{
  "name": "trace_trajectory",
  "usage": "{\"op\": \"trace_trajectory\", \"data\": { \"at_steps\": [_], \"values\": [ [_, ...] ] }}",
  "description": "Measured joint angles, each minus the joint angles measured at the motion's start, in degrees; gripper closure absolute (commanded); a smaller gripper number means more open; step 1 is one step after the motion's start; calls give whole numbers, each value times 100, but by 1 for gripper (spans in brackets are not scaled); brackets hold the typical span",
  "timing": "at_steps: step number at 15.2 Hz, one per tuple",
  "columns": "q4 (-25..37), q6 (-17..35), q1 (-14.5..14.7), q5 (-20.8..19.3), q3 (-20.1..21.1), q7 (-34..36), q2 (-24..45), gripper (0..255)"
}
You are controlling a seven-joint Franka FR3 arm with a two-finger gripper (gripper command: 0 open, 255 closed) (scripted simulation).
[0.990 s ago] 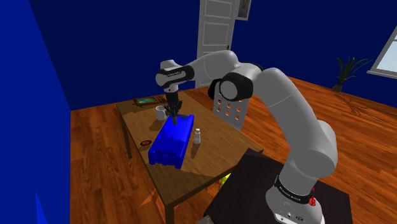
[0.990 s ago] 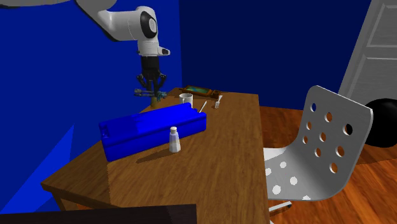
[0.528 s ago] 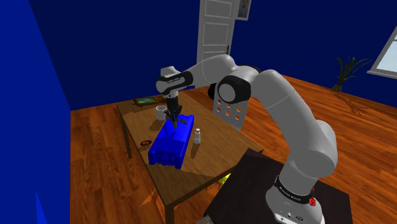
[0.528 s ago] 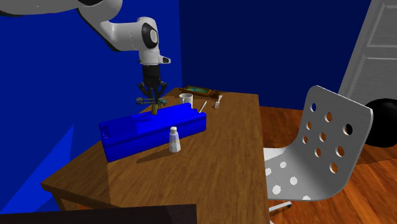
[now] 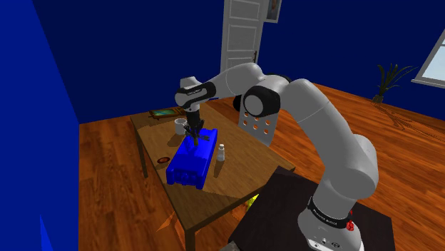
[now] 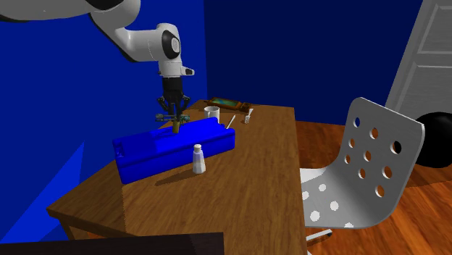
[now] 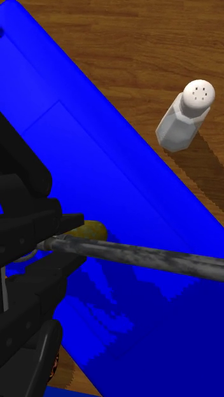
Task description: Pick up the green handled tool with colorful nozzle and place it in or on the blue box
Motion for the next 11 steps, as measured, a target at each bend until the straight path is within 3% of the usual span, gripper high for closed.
{"op": "trace_trajectory", "data": {
  "at_steps": [1, 7, 11],
  "values": [
    [0, 0, 0, 0, 0, 0, 0, 0],
    [0, 1, 0, 0, 0, 0, 0, 0],
    [438, -496, -8, -19, -8, 31, -70, 0]
  ]
}}
